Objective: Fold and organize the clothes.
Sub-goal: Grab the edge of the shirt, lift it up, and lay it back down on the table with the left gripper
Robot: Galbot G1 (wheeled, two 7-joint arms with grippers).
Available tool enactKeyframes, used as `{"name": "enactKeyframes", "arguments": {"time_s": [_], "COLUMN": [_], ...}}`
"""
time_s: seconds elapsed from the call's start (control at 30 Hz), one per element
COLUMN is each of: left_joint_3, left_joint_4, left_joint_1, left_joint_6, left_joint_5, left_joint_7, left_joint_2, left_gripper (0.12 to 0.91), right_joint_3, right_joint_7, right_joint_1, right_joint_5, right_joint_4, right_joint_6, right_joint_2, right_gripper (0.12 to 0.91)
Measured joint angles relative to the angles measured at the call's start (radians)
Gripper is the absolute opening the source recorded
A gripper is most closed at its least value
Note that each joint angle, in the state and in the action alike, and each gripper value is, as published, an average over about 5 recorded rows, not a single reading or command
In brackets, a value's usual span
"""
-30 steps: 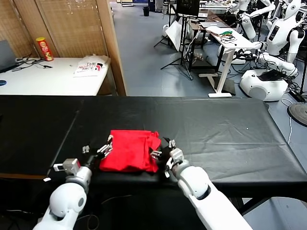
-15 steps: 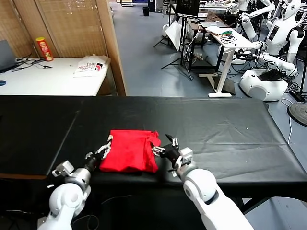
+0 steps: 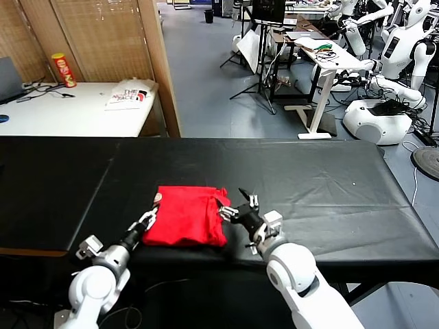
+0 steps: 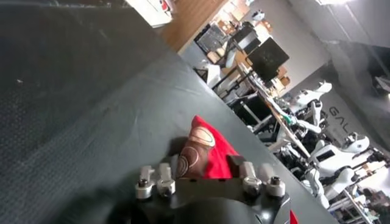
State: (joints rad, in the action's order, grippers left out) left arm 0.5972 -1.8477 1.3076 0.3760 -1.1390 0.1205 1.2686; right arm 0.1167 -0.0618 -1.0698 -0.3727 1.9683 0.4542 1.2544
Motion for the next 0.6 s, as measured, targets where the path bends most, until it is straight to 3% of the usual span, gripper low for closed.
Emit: {"name": "enactKeyframes", "arguments": {"time_s": [0.13,0.23,0.4,0.6], "left_joint_3": [-0.008,-0.013,-0.007,0.022], "left_joint_4": [0.006,0.006,-0.009,-0.031], "left_joint_1": [-0.009,-0.015,-0.019,-0.009], "left_joint_6": [0.002,0.004,0.004,0.005], "left_joint_5": [0.003,0.016,0.094,0.269], "left_joint_7": [0.000,0.001,0.012,0.019], "left_joint_2": [0.002,0.000,-0.014,-0.054], "left_gripper": [0.191,0.128,0.126,0.126], "right_joint_3": [0.009,0.018,0.037,0.060], "right_joint_7": [0.000,0.000,-0.003,-0.007], "right_joint_1": [-0.008,-0.014,-0.028,-0.047], "right_joint_5": [-0.001,-0.001,0.000,0.004], "right_joint_4": [0.005,0.007,0.010,0.010], "right_joint_6": [0.001,0.003,0.004,0.006], "right_joint_2": [-0.004,-0.004,-0.001,0.001], "right_gripper": [0.798,0.798,0.798,0.798]}}
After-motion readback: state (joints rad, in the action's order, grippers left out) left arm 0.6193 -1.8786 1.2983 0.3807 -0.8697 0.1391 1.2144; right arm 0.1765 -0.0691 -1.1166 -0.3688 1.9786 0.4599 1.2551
